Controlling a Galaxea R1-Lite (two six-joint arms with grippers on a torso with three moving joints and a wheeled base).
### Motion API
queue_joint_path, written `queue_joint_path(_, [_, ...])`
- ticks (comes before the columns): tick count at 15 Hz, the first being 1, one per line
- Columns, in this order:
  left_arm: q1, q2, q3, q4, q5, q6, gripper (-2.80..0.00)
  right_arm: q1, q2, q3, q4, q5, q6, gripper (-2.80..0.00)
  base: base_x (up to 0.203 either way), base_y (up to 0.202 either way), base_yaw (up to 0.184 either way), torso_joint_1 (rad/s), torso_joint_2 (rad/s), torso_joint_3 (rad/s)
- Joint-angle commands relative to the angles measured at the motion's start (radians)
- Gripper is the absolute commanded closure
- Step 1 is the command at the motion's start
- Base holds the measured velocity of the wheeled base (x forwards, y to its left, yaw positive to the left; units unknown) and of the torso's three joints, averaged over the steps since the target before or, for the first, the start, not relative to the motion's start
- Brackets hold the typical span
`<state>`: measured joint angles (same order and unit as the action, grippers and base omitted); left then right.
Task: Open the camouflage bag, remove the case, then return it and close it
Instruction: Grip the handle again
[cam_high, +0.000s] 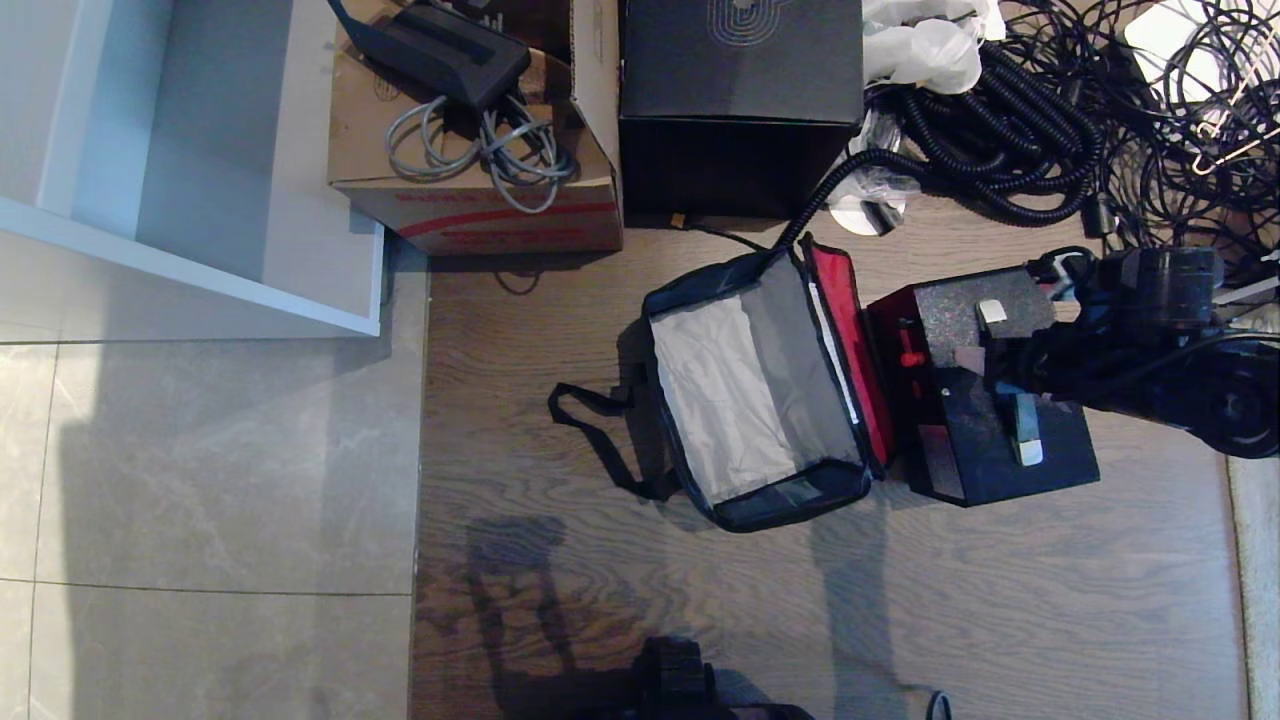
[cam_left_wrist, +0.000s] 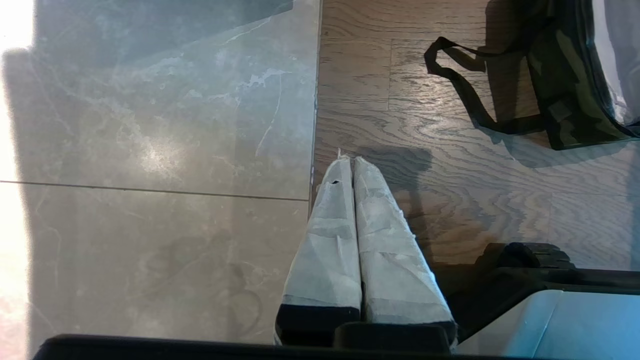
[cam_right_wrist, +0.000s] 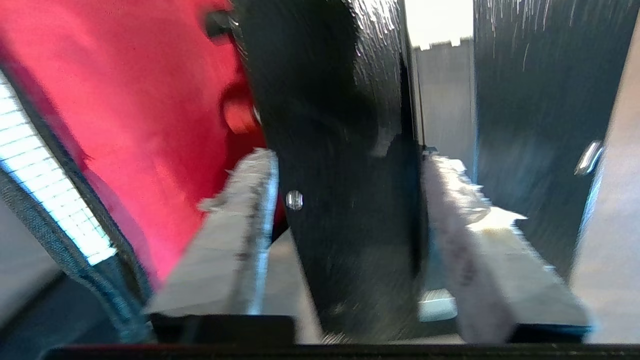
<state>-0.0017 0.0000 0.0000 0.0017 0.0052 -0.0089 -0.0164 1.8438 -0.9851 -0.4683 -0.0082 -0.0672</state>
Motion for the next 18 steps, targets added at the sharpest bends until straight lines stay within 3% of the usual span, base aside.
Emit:
queue_joint_path(1, [0.000, 0.000, 0.000, 0.000, 0.000, 0.000, 0.00, 0.000, -0.026, 0.037, -0.013, -0.076, -0.172, -2.80, 0.000, 0.000, 0.000, 0.000, 0.00, 0.000])
queue_joint_path(4, [0.000, 0.000, 0.000, 0.000, 0.001, 0.000, 0.00, 0.043, -0.015, 0.059, -0.095, -0.389, -0.292, -2.80, 0.000, 0.000, 0.000, 0.000, 0.00, 0.000])
queue_joint_path(5, [0.000, 0.000, 0.000, 0.000, 0.001, 0.000, 0.00, 0.071, 0.012, 0.062, -0.130, -0.518, -0.311, -2.80, 0.000, 0.000, 0.000, 0.000, 0.00, 0.000])
queue_joint_path(7, [0.000, 0.000, 0.000, 0.000, 0.000, 0.000, 0.00, 0.166, 0.080, 0.056, -0.175, -0.850, -0.325, -2.80, 0.000, 0.000, 0.000, 0.000, 0.00, 0.000])
queue_joint_path(8, [0.000, 0.000, 0.000, 0.000, 0.001, 0.000, 0.00, 0.225, 0.121, 0.048, -0.188, -0.946, -0.311, -2.80, 0.000, 0.000, 0.000, 0.000, 0.00, 0.000])
queue_joint_path(11, [0.000, 0.000, 0.000, 0.000, 0.001, 0.000, 0.00, 0.316, 0.233, 0.013, -0.212, -1.039, -0.187, -2.80, 0.000, 0.000, 0.000, 0.000, 0.00, 0.000])
queue_joint_path(14, [0.000, 0.000, 0.000, 0.000, 0.001, 0.000, 0.00, 0.322, 0.304, -0.035, -0.275, -1.132, -0.188, -2.80, 0.000, 0.000, 0.000, 0.000, 0.00, 0.000])
queue_joint_path(16, [0.000, 0.000, 0.000, 0.000, 0.001, 0.000, 0.00, 0.299, 0.314, -0.074, -0.281, -1.191, -0.230, -2.80, 0.000, 0.000, 0.000, 0.000, 0.00, 0.000])
queue_joint_path(18, [0.000, 0.000, 0.000, 0.000, 0.001, 0.000, 0.00, 0.284, 0.321, -0.096, -0.282, -1.204, -0.244, -2.80, 0.000, 0.000, 0.000, 0.000, 0.00, 0.000])
